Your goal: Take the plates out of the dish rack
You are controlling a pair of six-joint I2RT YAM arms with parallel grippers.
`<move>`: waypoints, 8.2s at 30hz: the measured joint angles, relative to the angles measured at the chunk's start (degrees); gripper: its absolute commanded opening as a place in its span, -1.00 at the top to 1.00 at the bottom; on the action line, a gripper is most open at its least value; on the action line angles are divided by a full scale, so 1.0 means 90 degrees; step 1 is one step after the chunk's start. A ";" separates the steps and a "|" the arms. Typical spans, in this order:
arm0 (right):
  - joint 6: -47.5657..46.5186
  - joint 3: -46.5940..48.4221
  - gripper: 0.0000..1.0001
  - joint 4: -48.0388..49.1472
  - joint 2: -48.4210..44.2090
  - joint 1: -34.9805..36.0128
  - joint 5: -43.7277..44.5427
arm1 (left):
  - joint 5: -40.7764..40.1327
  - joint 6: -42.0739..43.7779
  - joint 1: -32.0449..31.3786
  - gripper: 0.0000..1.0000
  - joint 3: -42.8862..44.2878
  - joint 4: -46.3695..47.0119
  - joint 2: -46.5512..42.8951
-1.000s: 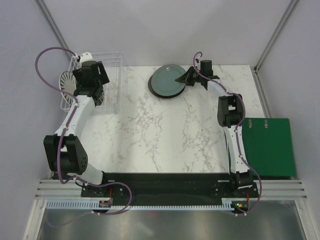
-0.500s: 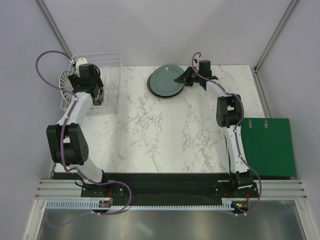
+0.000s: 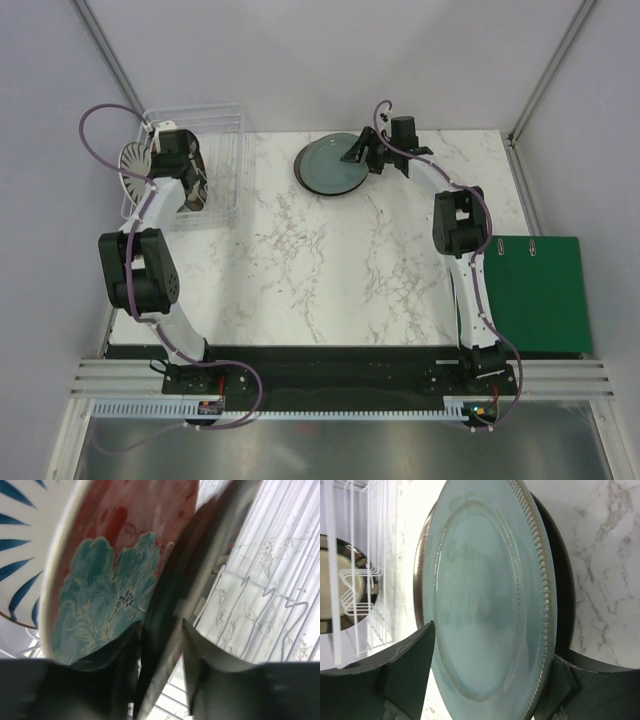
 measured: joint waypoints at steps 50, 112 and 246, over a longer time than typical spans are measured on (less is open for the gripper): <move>-0.1967 -0.2790 -0.61 -0.1360 -0.3939 0.0517 0.1938 | 0.2118 0.0316 0.0124 0.95 0.0976 -0.2106 -0.1982; 0.0036 -0.6751 1.00 0.1447 -0.5717 0.0248 -0.0185 | 0.1532 -0.0918 -0.1926 -0.91 -0.1739 -0.0580 -0.4170; -0.1438 -0.6747 -0.09 -0.0668 -0.6047 0.0668 0.1294 | -0.0510 0.1948 -0.0396 0.96 -0.0369 -0.0287 -0.1970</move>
